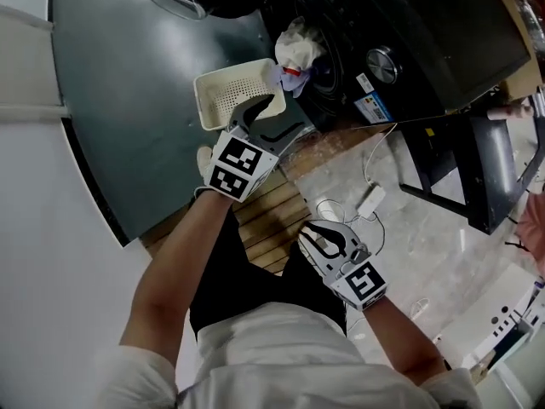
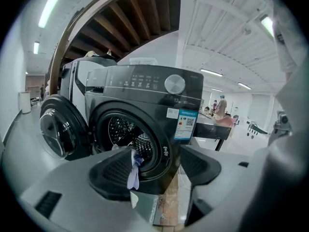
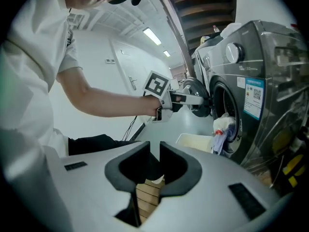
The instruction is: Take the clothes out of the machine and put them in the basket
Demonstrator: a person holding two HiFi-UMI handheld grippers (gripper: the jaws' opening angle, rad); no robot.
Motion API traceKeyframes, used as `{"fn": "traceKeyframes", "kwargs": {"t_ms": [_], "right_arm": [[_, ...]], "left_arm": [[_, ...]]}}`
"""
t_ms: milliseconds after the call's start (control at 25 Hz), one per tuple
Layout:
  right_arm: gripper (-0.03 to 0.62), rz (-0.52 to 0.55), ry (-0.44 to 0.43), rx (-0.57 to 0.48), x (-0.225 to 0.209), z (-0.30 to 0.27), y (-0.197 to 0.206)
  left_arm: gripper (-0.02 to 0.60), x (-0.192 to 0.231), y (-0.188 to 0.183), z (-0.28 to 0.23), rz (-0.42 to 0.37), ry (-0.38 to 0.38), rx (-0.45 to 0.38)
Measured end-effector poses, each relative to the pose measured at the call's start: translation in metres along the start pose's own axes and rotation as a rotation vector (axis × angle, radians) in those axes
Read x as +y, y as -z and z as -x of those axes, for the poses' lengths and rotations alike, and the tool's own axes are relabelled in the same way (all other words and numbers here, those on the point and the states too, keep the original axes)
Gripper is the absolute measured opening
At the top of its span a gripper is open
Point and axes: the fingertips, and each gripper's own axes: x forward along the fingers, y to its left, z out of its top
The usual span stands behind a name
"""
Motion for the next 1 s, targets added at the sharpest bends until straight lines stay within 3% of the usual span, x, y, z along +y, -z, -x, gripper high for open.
{"fn": "traceKeyframes", "kwargs": {"t_ms": [360,520,720,1000], "right_arm": [[0.049,-0.029,0.070,-0.017,-0.038,-0.056,0.035],[0.090,-0.007,0.096,0.000,-0.060,-0.077,0.048],[0.095,0.055,0.099,0.011,-0.092,-0.107,0.060],[0.095,0.003,0.113,0.027,-0.117,-0.125,0.068]], "left_arm": [[0.330,0.054,0.041,-0.106,-0.078,0.050,0.043],[0.342,0.075,0.066,-0.148,-0.095,0.053,0.082],[0.364,0.102,0.083,-0.192,-0.100,0.054,0.133],[0.423,0.119,0.093,-0.257,-0.204,0.069,0.213]]}}
